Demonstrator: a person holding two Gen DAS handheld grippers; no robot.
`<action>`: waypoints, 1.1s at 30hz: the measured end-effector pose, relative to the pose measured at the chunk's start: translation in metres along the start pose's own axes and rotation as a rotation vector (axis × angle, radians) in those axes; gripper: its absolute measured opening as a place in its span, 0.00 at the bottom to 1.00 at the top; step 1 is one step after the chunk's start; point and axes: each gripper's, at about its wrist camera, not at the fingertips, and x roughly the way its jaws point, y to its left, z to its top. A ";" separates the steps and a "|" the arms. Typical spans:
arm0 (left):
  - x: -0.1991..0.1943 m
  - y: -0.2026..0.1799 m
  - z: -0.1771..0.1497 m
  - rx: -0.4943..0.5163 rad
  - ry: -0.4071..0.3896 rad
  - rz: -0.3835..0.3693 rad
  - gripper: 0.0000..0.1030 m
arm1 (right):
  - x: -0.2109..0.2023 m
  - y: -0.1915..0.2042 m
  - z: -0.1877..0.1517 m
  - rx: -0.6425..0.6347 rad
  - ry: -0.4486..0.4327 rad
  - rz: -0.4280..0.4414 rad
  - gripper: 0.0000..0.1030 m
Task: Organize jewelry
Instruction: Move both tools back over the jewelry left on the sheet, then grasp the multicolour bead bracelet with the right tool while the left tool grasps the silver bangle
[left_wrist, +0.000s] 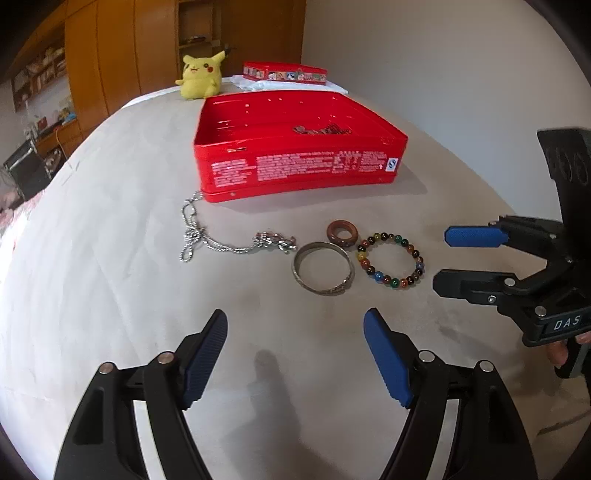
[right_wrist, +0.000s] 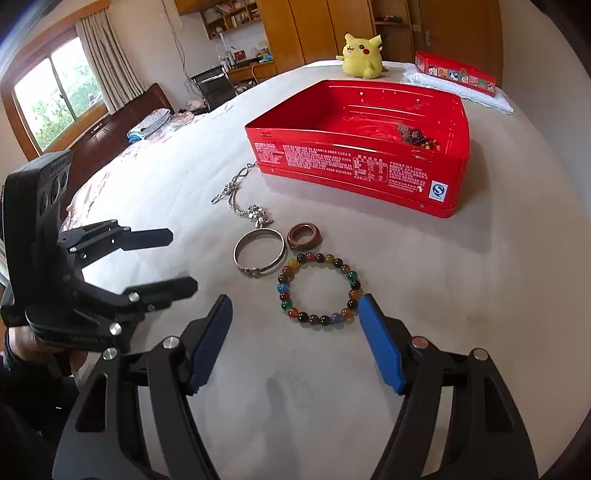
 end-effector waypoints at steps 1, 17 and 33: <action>-0.001 0.002 0.000 -0.006 0.001 -0.005 0.74 | -0.001 0.000 0.000 -0.002 0.000 0.000 0.69; 0.034 -0.001 0.004 -0.012 0.076 -0.072 0.74 | 0.028 -0.011 0.001 -0.029 0.046 -0.007 0.71; 0.039 0.001 0.011 -0.006 0.081 -0.059 0.74 | 0.058 -0.009 0.008 -0.121 0.062 -0.074 0.60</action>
